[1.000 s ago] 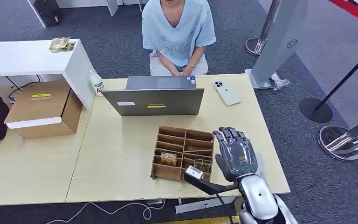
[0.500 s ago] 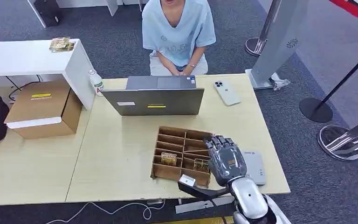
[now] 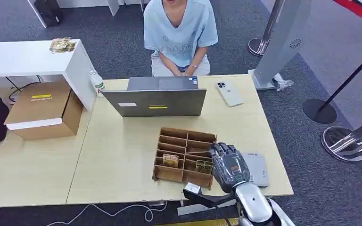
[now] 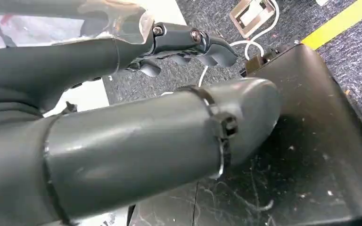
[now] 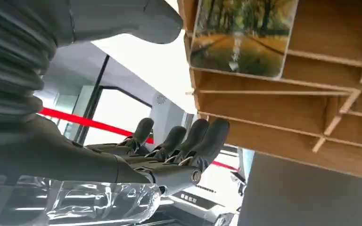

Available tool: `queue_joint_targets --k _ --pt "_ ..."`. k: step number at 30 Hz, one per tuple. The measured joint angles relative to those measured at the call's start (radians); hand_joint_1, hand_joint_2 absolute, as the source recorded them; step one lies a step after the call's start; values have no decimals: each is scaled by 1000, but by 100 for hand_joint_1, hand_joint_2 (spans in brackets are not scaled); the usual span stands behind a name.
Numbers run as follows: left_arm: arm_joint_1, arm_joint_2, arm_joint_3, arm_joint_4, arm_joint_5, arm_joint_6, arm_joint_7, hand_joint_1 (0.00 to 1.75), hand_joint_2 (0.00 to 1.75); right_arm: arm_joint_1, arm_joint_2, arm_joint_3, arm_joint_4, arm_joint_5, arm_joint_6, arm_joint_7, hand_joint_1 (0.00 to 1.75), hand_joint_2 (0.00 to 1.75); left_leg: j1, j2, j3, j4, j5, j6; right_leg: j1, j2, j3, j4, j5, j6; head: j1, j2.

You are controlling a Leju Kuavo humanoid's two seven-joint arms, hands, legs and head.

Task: Pass the card to the sensor for recognition and then transmit it.

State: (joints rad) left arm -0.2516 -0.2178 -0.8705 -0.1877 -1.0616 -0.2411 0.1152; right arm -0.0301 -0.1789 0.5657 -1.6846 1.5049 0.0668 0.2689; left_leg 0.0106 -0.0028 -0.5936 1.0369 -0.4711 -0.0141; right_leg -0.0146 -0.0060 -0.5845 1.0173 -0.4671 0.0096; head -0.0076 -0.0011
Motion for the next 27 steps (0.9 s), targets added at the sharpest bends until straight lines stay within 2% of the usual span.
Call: queue_joint_targets --k 1,2,12,19,21,25,27 --pt "0 0 0 0 0 0 -1 0 0 5 -2 0 0 -1 0 0 80 175 0 0 0 0 0 0 0 0 0 0 0 0 0 0" --pt "0 0 0 0 0 0 -2 0 0 9 -3 0 0 -2 0 0 84 175 0 0 0 0 0 0 0 0 0 0 0 0 0 0" --pt "0 0 0 0 0 3 -3 0 0 30 -5 0 3 -3 -1 0 66 175 0 0 0 0 0 0 0 0 0 0 0 0 0 0" --pt "3 1 0 0 0 8 -5 0 0 41 -14 2 12 -6 -12 0 73 175 0 0 0 0 0 0 0 0 0 0 0 0 0 0" --pt "3 1 0 0 0 9 -7 0 0 42 -16 4 14 -6 -13 0 80 175 0 0 0 0 0 0 0 0 0 0 0 0 0 0" --pt "3 1 0 0 0 15 -8 0 0 42 -18 7 18 -8 -14 0 79 175 0 0 0 0 0 0 0 0 0 0 0 0 0 0" --pt "3 1 0 0 0 16 -8 0 0 42 -20 7 19 -8 -14 0 86 175 0 0 0 0 0 0 0 0 0 0 0 0 0 0"
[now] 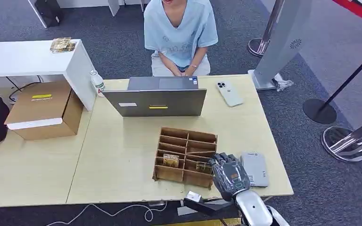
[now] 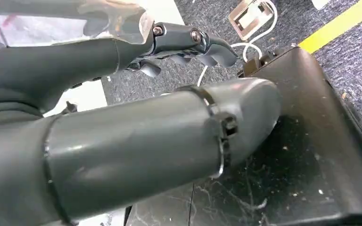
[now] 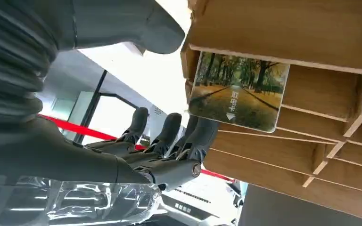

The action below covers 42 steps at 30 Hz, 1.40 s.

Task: Pass the card to the sensor for recognition and then transmit it.

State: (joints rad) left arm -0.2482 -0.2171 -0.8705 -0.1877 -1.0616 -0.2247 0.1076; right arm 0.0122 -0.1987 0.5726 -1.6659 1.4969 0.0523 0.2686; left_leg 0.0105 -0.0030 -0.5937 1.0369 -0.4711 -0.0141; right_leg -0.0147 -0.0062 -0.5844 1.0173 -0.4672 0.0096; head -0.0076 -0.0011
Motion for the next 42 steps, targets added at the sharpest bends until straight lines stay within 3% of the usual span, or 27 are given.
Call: queue_joint_targets --k 4,8,22,34,37,39,40,42 --pt "0 0 0 0 0 1 0 0 0 0 -1 0 2 -2 -3 -2 98 175 0 0 0 0 0 0 0 0 0 0 0 0 0 0" --pt "1 0 0 0 0 3 0 0 0 -1 -5 0 7 -7 -15 -6 126 175 0 0 0 0 0 0 0 0 0 0 0 0 0 0" --pt "2 0 0 0 0 4 0 0 0 -34 -19 13 32 -42 -44 -20 134 175 0 0 0 0 0 0 0 0 0 0 0 0 0 0" --pt "2 0 0 0 0 10 0 0 0 -45 -21 17 47 -59 -56 -20 159 175 0 0 0 0 0 0 0 0 0 0 0 0 0 0" --pt "3 0 0 0 0 13 0 0 0 -44 -23 17 48 -62 -63 -18 150 175 0 0 0 0 0 0 0 0 0 0 0 0 0 0" --pt "3 0 0 0 0 18 0 0 0 -44 -24 17 48 -67 -66 -17 126 175 0 0 1 0 0 0 0 0 0 0 0 0 0 0" --pt "3 0 0 0 0 20 0 0 0 -43 -25 17 48 -68 -66 -14 51 175 0 0 1 0 0 0 0 0 0 0 0 0 0 0" --pt "4 0 0 0 0 21 2 0 0 -41 -26 17 48 -69 -69 -12 19 175 0 0 1 0 0 0 0 0 0 0 0 0 0 0"
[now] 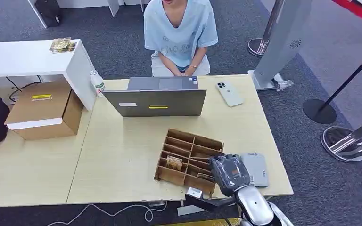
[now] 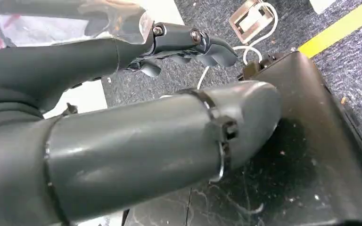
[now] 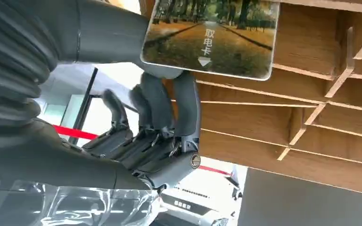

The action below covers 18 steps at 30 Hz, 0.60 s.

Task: Pass the card to the sensor for recognition and then transmit it.

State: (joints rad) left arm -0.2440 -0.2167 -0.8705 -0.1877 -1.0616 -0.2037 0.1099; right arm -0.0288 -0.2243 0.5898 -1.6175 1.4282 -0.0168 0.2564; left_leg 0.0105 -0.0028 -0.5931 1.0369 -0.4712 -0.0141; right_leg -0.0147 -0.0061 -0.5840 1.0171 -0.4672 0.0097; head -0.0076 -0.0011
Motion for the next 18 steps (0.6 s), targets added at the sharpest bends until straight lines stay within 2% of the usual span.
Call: queue_joint_targets --k 11,18 --pt "3 0 0 0 0 2 5 0 0 0 -2 1 -1 0 -23 10 12 175 0 0 3 0 0 0 0 0 3 0 0 0 0 0" --pt "3 0 0 0 0 2 6 0 0 -4 -2 0 -2 0 -39 11 2 175 0 0 4 0 0 0 0 0 4 0 0 0 0 0"
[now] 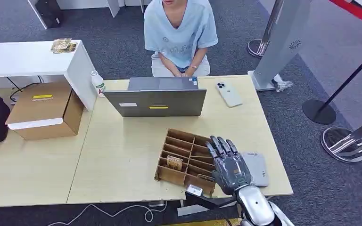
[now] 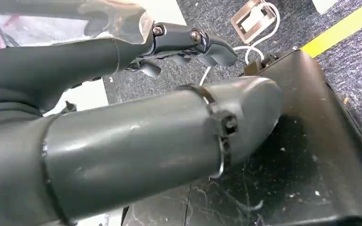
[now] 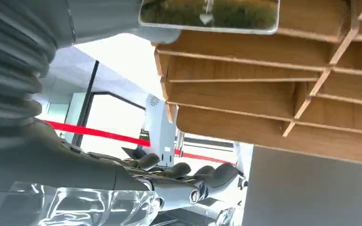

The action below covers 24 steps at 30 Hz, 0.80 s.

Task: Pass the card to the sensor for recognition and then transmit it.

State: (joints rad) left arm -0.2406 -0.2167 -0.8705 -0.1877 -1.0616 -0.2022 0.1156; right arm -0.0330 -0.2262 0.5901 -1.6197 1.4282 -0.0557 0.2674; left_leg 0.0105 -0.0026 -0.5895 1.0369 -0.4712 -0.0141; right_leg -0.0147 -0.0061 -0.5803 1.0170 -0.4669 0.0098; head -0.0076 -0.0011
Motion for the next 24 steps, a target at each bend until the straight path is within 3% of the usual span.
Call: queue_joint_targets --k 5,15,19,24 --pt "0 0 0 0 0 0 0 0 0 0 0 0 0 3 -26 -2 3 175 0 0 0 0 0 0 0 0 0 0 0 0 0 0" --pt "0 0 0 0 0 2 0 0 0 23 10 -13 -7 18 -158 10 0 175 0 0 -1 0 0 0 0 0 -1 0 0 0 0 0" --pt "0 0 0 0 0 1 -1 0 0 34 13 -57 -34 5 -200 19 0 175 0 -1 -2 0 0 0 0 0 -2 0 0 0 0 0" --pt "0 0 0 0 0 -2 -2 0 0 60 25 -135 -97 -59 -279 -26 0 175 0 -1 -2 0 0 0 0 0 -2 0 0 0 0 0"
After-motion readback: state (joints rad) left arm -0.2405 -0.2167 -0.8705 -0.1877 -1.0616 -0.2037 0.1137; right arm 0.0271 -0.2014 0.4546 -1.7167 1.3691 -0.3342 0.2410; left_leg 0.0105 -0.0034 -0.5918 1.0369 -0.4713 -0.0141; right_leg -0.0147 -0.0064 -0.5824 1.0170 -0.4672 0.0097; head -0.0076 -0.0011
